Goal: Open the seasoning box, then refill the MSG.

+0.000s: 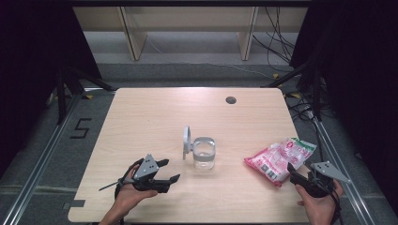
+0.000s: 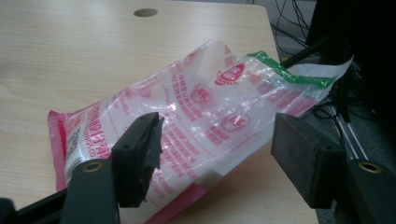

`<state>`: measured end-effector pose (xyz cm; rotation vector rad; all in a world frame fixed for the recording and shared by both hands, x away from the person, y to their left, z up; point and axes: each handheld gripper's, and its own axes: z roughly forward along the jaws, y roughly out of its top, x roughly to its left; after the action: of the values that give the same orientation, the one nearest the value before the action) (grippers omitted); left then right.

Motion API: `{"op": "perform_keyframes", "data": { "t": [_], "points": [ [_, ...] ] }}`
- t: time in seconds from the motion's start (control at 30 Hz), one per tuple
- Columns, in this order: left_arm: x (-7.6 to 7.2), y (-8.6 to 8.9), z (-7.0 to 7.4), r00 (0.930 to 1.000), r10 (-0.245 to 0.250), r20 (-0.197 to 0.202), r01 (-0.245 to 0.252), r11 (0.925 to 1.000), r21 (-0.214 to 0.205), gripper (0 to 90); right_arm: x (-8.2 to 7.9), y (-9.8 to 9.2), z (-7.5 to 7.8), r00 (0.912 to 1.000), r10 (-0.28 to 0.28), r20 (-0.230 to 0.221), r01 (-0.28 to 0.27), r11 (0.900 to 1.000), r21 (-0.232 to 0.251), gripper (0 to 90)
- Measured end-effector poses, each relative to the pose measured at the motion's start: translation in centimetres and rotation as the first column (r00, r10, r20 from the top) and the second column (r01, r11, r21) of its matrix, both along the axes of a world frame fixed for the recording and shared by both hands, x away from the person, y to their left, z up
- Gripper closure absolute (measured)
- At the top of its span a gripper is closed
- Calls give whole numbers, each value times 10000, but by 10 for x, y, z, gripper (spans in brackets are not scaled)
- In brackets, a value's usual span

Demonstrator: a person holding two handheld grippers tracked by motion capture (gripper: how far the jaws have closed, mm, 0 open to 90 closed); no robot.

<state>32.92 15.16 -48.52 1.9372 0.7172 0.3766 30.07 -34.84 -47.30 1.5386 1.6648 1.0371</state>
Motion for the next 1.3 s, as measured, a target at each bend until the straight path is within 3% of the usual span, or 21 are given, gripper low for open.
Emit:
{"op": "perform_keyframes", "data": {
  "t": [0.03, 0.1, 0.27, 0.47, 0.5, 0.57, 0.6, 0.67, 0.73, 0.8, 0.83, 0.87, 0.9, 0.97, 1.0, 1.03, 1.07, 1.13, 1.2, 1.23, 1.3],
  "points": [
    [0, 0, 0, 10000, 0, 0, 0, 10000, 0, 301, 2, -5, -2, 9992, 316, 240, -307, 9989, -348, 334],
    [1, 1, 1, 9997, -137, 212, 133, 9997, 182, 301, 3, -7, -2, 9998, 146, 168, -141, 9995, -296, 325],
    [-1, 0, -1, 10000, 92, -28, -91, 10000, 19, 301, 2, -10, -5, 9995, -315, 100, 315, 9995, 29, 285],
    [0, -1, -1, 10000, -58, 18, 58, 10000, 76, 301, 3, -16, -8, 9990, -431, 70, 430, 9989, 166, 279],
    [1, 0, -1, 9998, -142, 137, 139, 9998, 170, 301, 5, -19, -8, 9997, -119, 196, 120, 9999, -58, 279],
    [1, 0, -1, 10000, -77, 44, 76, 9999, 101, 301, 4, -15, -9, 9992, -401, -88, 405, 9977, 539, 270],
    [1, 0, -1, 10000, -77, 44, 76, 9999, 101, 302, 5, -16, -9, 9994, -303, -178, 313, 9976, 610, 268],
    [0, -1, -2, 9999, 83, -94, -83, 10000, 33, 302, 8, -19, -11, 9998, 91, 151, -102, 9972, 739, 264],
    [1, -1, -2, 9999, 82, -99, -82, 10000, 30, 301, 9, -21, -12, 10000, -27, 24, 26, 9985, 541, 256],
    [2, -1, -2, 10000, -96, 23, 95, 9998, 196, 302, 11, -21, -14, 9999, -69, -81, 74, 9977, 681, 256],
    [3, -1, -2, 9998, -166, 107, 163, 9995, 282, 302, 10, -18, -13, 9993, -213, -300, 244, 9938, 1080, 256],
    [3, -1, -2, 9999, -135, 84, 133, 9997, 196, 301, 12, -19, -13, 9996, -153, -239, 175, 9952, 967, 256],
    [3, -1, -2, 9998, -145, 101, 142, 9995, 265, 302, 14, -23, -14, 9999, 32, -116, -27, 9989, 463, 255],
    [3, -1, -2, 9998, -152, 105, 149, 9994, 305, 301, 17, -23, -16, 9999, 95, -91, -88, 9974, 716, 255],
    [3, -1, -2, 9998, -140, 111, 137, 9995, 282, 302, 16, -20, -14, 9986, -245, -464, 286, 9954, 918, 254],
    [2, -1, -2, 9999, -131, 77, 130, 9997, 188, 302, 18, -22, -16, 9994, -113, -331, 137, 9973, 726, 252],
    [2, -1, -2, 9998, -148, 115, 146, 9997, 197, 302, 18, -21, -15, 9991, -80, -415, 122, 9948, 1011, 251],
    [2, -1, -2, 9998, -135, 112, 132, 9997, 194, 302, 21, -20, -16, 9985, -238, -501, 283, 9954, 911, 251],
    [2, -1, -2, 9999, -117, 88, 116, 9997, 192, 301, 23, -17, -17, 9987, -110, -506, 177, 9910, 1330, 251],
    [0, -2, -3, 9999, 52, -101, -51, 10000, 37, 301, 26, -19, -17, 9984, 81, -555, -31, 9961, 885, 251],
    [1, 0, -1, 9999, -43, 123, 40, 9997, 243, 302, 28, -18, -17, 9984, 144, -545, -101, 9969, 779, 242]
  ]
}}
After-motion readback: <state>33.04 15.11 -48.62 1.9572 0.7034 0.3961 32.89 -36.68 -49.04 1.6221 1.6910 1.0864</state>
